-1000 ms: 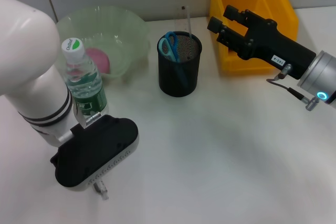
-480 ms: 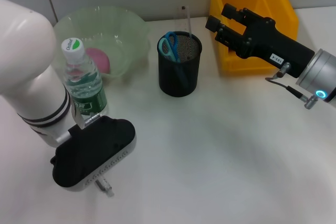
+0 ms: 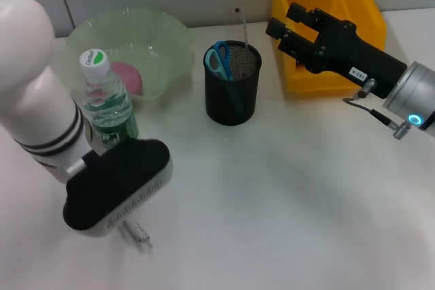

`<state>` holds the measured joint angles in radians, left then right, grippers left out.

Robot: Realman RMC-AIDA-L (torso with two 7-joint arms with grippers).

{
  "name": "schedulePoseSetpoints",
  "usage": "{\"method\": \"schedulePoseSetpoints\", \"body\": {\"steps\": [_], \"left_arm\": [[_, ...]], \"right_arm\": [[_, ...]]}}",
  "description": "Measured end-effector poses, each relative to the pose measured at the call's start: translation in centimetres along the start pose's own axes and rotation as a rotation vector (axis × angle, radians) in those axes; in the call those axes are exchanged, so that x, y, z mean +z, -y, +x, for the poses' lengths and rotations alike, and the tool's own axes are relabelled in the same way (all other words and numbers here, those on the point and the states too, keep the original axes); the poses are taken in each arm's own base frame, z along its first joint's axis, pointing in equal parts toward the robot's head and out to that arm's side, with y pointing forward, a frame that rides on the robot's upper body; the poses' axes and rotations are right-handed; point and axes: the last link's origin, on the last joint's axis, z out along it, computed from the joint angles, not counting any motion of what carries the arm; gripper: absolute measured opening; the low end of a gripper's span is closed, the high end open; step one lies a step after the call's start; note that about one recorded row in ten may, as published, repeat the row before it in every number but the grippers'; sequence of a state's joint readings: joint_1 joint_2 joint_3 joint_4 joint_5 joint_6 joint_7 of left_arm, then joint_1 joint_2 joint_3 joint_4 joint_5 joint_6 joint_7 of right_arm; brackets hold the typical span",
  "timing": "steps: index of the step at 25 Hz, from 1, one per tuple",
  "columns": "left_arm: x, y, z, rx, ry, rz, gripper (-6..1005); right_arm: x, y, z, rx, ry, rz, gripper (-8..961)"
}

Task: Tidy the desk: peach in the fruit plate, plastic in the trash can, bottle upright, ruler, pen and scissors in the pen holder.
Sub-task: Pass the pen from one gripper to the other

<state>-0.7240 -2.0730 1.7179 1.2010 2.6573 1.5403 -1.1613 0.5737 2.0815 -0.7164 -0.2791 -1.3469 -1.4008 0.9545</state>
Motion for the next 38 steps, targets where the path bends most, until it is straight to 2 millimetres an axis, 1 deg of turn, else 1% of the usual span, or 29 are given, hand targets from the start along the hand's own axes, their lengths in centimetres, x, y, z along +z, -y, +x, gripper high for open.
{"method": "schedulePoseSetpoints", "body": {"steps": [1,3,5,6,8,9,10,12,15,16,18,19,20,21,24,25,26,29,30,31,32,35,36,37,38], "left_arm": [[0.0,0.0,0.0,0.0,0.0,0.0,135],[-0.7,0.0,0.0,-0.028,-0.041,0.005,135],[-1.7,0.2,0.0,-0.069,-0.096,0.014,135],[-2.5,0.3,-0.1,-0.108,-0.141,0.027,135],[-3.2,0.5,-0.2,-0.145,-0.183,0.044,135],[-3.8,0.5,-0.2,-0.176,-0.22,0.058,135],[-4.8,0.5,-0.4,-0.237,-0.285,0.086,135],[-5.1,0.5,-0.5,-0.259,-0.309,0.095,135],[-7.0,0.2,-0.8,-0.381,-0.441,0.155,135],[-7.0,0.2,-0.8,-0.381,-0.441,0.155,135],[-8.2,0.2,-1.0,-0.453,-0.51,0.201,135],[-8.3,0.2,-1.0,-0.465,-0.519,0.21,135],[-9.1,0.2,-1.1,-0.531,-0.581,0.252,135],[-9.1,0.2,-1.1,-0.531,-0.581,0.252,135],[-10.0,0.0,-1.1,-0.623,-0.673,0.315,135],[-10.3,-0.1,-1.0,-0.646,-0.703,0.337,135],[-10.3,-0.1,-1.0,-0.646,-0.703,0.337,136],[-10.5,-0.1,-1.0,-0.673,-0.735,0.358,136],[-11.2,-0.3,-1.3,-0.768,-0.851,0.447,136],[-11.2,-0.3,-1.3,-0.768,-0.851,0.447,136],[-11.4,-0.6,-1.7,-0.834,-0.921,0.508,136],[-11.4,-0.6,-1.7,-0.834,-0.921,0.508,136],[-11.4,-0.6,-1.7,-0.834,-0.921,0.508,136],[-11.8,-1.1,-2.0,-0.916,-1.023,0.584,136],[-11.8,-1.1,-2.0,-0.916,-1.023,0.584,136]], "right_arm": [[0.0,0.0,0.0,-0.001,-0.001,0.0,606],[0.1,0.0,0.0,-0.002,-0.001,0.001,606],[0.2,0.1,-0.1,-0.002,-0.003,-0.001,606],[0.2,0.1,-0.1,-0.002,-0.003,-0.001,606],[0.2,0.1,-0.1,0.002,-0.003,-0.002,606],[0.2,0.1,-0.1,0.004,-0.002,-0.004,606],[0.1,0.1,-0.2,0.012,0.0,-0.004,605],[-0.2,0.3,-0.4,0.026,0.002,0.0,605],[-0.6,0.5,-0.6,0.043,0.003,0.005,605],[-0.6,0.5,-0.6,0.043,0.003,0.005,604],[-0.7,0.5,-0.6,0.055,0.0,0.004,604],[-0.8,0.6,-0.6,0.059,-0.004,0.003,604],[-0.9,0.6,-0.5,0.068,-0.011,0.001,604],[-1.0,0.5,-0.4,0.075,-0.016,0.0,604],[-1.6,0.4,-0.3,0.097,-0.026,-0.006,603],[-2.1,0.2,-0.2,0.115,-0.027,-0.021,603],[-2.1,0.2,-0.2,0.115,-0.027,-0.021,603],[-3.0,-0.1,-0.5,0.14,-0.015,-0.047,603],[-3.6,-0.3,-0.8,0.151,-0.009,-0.069,603],[-3.6,-0.3,-0.8,0.151,-0.009,-0.069,603],[-3.9,-0.4,-1.0,0.157,-0.01,-0.083,603],[-4.7,-0.7,-1.3,0.171,-0.052,-0.149,602],[-4.7,-0.7,-1.3,0.171,-0.052,-0.149,602],[-4.9,-0.8,-1.3,0.17,-0.072,-0.169,602],[-5.1,-0.9,-1.3,0.167,-0.089,-0.187,602]]}}
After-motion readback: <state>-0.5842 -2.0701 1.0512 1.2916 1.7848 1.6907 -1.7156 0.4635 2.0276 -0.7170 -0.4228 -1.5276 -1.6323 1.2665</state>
